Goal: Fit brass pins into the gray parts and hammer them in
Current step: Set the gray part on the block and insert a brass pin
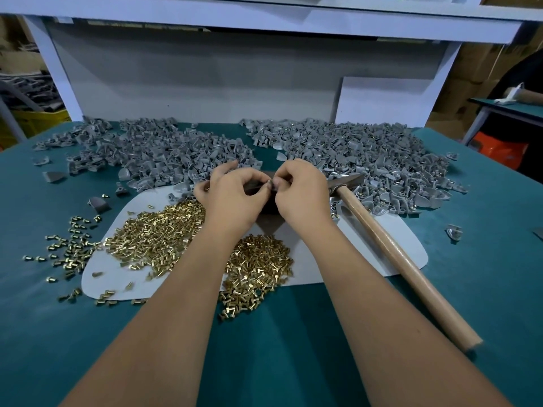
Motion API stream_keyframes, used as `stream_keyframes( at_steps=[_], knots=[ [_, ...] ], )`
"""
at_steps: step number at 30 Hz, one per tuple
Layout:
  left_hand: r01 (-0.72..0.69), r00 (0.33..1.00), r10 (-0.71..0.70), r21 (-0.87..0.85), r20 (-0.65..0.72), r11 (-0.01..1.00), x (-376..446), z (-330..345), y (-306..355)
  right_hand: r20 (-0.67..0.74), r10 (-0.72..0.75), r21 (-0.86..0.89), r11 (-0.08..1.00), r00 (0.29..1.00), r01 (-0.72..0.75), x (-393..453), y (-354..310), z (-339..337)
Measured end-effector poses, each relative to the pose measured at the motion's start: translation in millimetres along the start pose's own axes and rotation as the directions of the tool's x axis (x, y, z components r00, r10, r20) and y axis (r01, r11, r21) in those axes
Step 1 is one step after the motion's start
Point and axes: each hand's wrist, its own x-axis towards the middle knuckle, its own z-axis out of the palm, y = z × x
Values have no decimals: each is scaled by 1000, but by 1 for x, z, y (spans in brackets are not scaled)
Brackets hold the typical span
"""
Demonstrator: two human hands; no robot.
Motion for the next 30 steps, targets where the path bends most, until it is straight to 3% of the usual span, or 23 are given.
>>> stream_keyframes(
  at_steps=[6,10,12,14,17,19,24,30],
  knots=[
    [-8,1000,8,-16,26,1000,-1,-4,1,68,-5,102,995,998,-2,-3,7,-9],
    [7,999,-4,-52,51,999,-1,-5,2,-18,164,267,952,986,-153,-4,6,-34],
    [17,998,-13,-68,58,998,-1,-4,1,-102,240,172,960,966,-220,-3,6,-50],
    [26,998,-21,-86,58,996,-2,-3,1,-133,247,-119,957,960,-263,-5,10,-67],
    [33,998,-28,-77,61,996,-4,-3,1,-42,316,-575,768,948,-282,-16,19,-90],
    [24,998,-21,-59,62,998,-4,-3,2,35,413,-717,645,910,-265,-27,24,-94],
    [10,999,-10,-18,32,1000,-6,-1,2,40,399,-701,665,916,-258,-40,31,-91],
    [48,999,-48,12,-9,999,-5,2,3,-147,227,-621,736,963,-269,-41,19,-101]
  ],
)
